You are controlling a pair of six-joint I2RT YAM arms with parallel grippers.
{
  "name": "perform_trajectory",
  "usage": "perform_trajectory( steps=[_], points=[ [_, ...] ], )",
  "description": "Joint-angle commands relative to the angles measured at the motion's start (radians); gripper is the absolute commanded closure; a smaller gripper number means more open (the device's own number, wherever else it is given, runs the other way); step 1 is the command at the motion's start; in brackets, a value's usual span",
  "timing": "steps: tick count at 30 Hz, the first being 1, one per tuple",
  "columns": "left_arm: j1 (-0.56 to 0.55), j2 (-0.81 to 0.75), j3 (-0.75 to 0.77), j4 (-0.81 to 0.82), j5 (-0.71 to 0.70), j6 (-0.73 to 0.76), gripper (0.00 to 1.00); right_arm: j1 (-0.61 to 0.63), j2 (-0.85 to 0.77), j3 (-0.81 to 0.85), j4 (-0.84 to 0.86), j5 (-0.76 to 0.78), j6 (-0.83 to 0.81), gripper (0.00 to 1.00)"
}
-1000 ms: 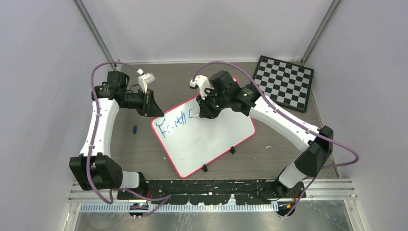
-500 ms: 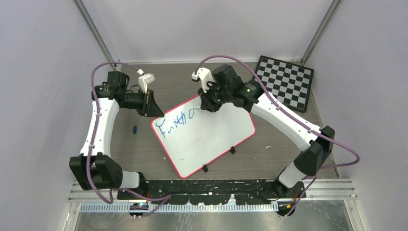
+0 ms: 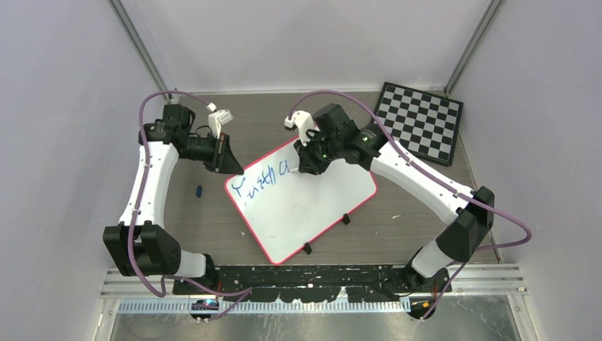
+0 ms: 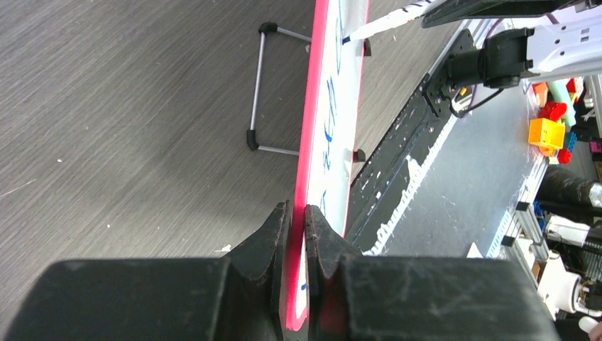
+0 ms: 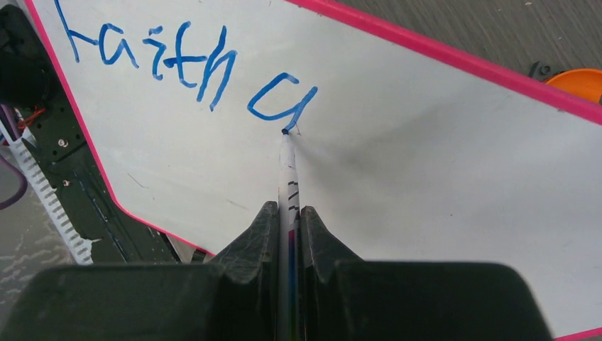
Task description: Write a sentence on the whiteboard
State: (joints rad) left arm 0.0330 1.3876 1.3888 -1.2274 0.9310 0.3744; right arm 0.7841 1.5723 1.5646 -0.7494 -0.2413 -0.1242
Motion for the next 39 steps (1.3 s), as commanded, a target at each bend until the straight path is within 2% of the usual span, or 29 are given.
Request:
perform_trajectory(
  steps=[1, 6, 13, 15, 20, 24, 28, 31, 39],
  points=[
    [-0.065, 0.035, 0.011, -0.044, -0.006, 0.014, 1.0, 0.016, -0.035, -0.042, 0.023, 0.005, 0.014, 1.0],
    [-0.078, 0.048, 0.021, -0.049, -0.014, 0.021, 1.0, 0.06, -0.026, -0.045, 0.031, 0.004, 0.021, 1.0],
    [-0.088, 0.066, 0.047, -0.057, -0.02, 0.034, 0.99, 0.083, -0.015, 0.054, 0.0, -0.048, 0.042, 1.0],
    [-0.087, 0.068, 0.057, -0.06, -0.012, 0.04, 0.88, 0.079, -0.028, 0.079, -0.023, -0.068, 0.043, 1.0],
    [-0.088, 0.071, 0.094, -0.012, 0.008, -0.005, 0.55, 0.049, -0.074, 0.107, -0.075, -0.14, 0.047, 1.0],
    [-0.094, 0.114, 0.136, 0.021, 0.035, -0.05, 0.44, 0.013, -0.104, 0.102, -0.103, -0.173, 0.042, 1.0],
    [-0.127, 0.174, 0.172, 0.053, 0.038, -0.078, 0.45, -0.006, -0.123, 0.097, -0.127, -0.198, 0.027, 1.0],
    [-0.164, 0.218, 0.208, 0.051, 0.03, -0.074, 0.49, -0.019, -0.132, 0.095, -0.145, -0.205, 0.018, 1.0],
    [-0.227, 0.315, 0.285, -0.056, 0.065, 0.056, 0.85, -0.048, -0.148, 0.09, -0.194, -0.217, -0.022, 1.0]
  ],
)
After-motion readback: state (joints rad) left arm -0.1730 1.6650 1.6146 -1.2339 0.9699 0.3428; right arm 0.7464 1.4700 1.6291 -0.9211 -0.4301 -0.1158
